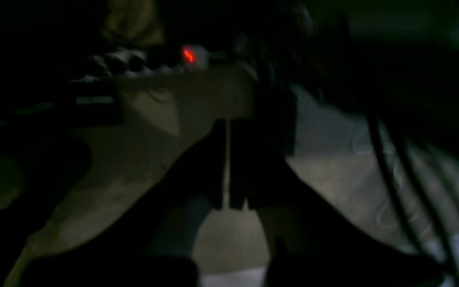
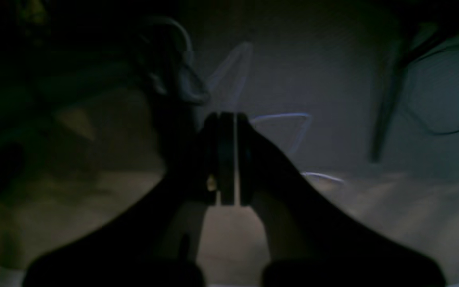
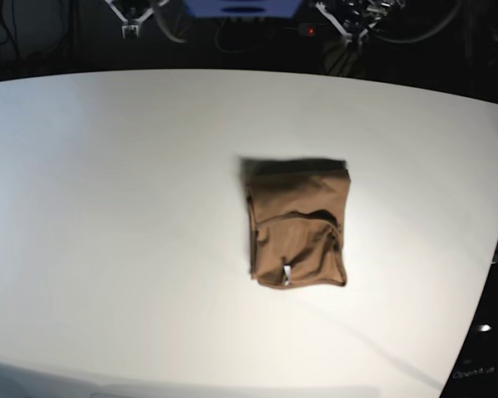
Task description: Fold the T-shirt properly
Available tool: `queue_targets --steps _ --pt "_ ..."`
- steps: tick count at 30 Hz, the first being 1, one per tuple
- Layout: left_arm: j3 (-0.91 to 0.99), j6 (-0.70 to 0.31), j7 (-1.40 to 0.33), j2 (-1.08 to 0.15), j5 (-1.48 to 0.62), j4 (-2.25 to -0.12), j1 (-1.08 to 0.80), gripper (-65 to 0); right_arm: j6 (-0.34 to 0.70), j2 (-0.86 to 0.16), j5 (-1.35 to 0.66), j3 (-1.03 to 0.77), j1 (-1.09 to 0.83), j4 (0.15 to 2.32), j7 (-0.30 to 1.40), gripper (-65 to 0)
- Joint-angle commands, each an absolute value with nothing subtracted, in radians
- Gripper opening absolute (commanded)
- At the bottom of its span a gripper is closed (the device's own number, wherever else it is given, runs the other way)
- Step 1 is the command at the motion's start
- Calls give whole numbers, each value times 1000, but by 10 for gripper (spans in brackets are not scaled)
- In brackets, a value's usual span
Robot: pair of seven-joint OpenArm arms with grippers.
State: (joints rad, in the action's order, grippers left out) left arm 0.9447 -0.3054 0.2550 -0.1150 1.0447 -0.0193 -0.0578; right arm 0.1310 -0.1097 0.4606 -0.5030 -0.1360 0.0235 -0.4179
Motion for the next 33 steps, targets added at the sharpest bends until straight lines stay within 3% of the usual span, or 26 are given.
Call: queue_targets --steps 1,12,33 --pt "947 -312 254 -104 1041 -16 -64 -627 119 -127 438 -513 -133 30 -430 -641" --pt "1056 -303 252 -77 1043 -24 -36 -627 119 -108 366 -518 -108 30 -433 -641" --pt "1055 -305 260 -64 1044 -22 -24 -627 116 -102 323 -518 -107 25 -429 -641"
